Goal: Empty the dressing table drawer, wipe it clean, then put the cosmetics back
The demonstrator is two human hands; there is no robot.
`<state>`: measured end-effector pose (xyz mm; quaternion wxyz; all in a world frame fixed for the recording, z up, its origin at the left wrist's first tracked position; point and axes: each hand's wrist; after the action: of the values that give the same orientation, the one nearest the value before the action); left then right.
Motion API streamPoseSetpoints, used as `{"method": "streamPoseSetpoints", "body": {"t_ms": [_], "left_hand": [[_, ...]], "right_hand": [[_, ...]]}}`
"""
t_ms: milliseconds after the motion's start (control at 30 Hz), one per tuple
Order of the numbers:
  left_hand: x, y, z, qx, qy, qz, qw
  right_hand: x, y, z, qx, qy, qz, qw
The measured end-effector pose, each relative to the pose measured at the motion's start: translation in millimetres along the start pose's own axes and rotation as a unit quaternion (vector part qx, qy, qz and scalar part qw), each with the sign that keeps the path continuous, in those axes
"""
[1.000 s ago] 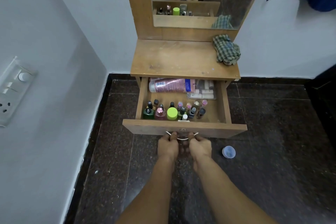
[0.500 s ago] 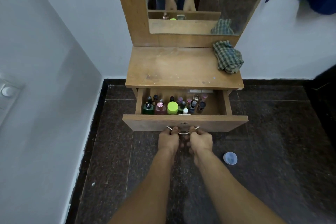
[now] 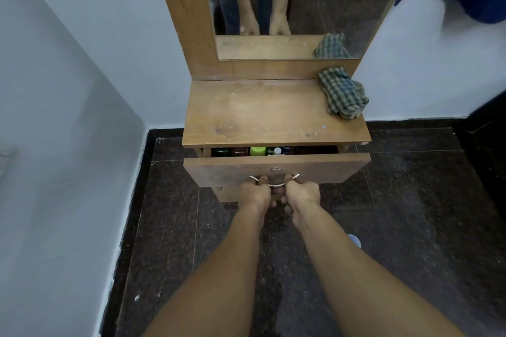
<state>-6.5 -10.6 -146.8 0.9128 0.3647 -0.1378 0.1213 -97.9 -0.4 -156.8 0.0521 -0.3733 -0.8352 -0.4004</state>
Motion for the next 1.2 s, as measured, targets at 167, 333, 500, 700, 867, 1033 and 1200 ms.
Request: {"method": "streamPoseSetpoints", "body": {"t_ms": [167,333,500,700,867,1033,1200], "left_hand": [[-3,-15,13,-0.008,-0.002,0.003,1.0],[-7,-23,23,-0.001,0.003,0.004,1.0],[-13,-35,31,0.003,-0.009,0.004,1.0],[-12,-37,33,0.02,-0.016,-0.016,1.0],[-9,-31,39,0.023,-0.024,-0.01,0.999],[5,-13,49,-0.051,-0.166,-0.007,0.985],[28,38,58,-0.248,-0.421,0.104,0.866]], "right_hand": [[-10,-12,-12,-0.003,-0.007,-0.001,1.0],[-15,-20,-25,-0.015,-0.011,-0.016,1.0],[-25,-33,-31,-0.017,-0.007,-0.018,1.0],[-25,-38,-32,-0.026,-0.012,-0.023,0.999],[-19,-30,-36,-0.027,-0.019,-0.033,0.999],[-6,-19,-26,0.018,0.067,0.001,0.998],[34,34,-47,0.23,0.267,0.011,0.936]]}}
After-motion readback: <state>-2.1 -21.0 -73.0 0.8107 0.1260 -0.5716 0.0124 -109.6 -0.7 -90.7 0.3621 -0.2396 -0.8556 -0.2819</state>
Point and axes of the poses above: each hand's wrist, its own y-axis away from the middle knuckle, its own x-axis out of the back of the hand, z = x × y, and after that the axes turned 10 degrees about z, right-handed
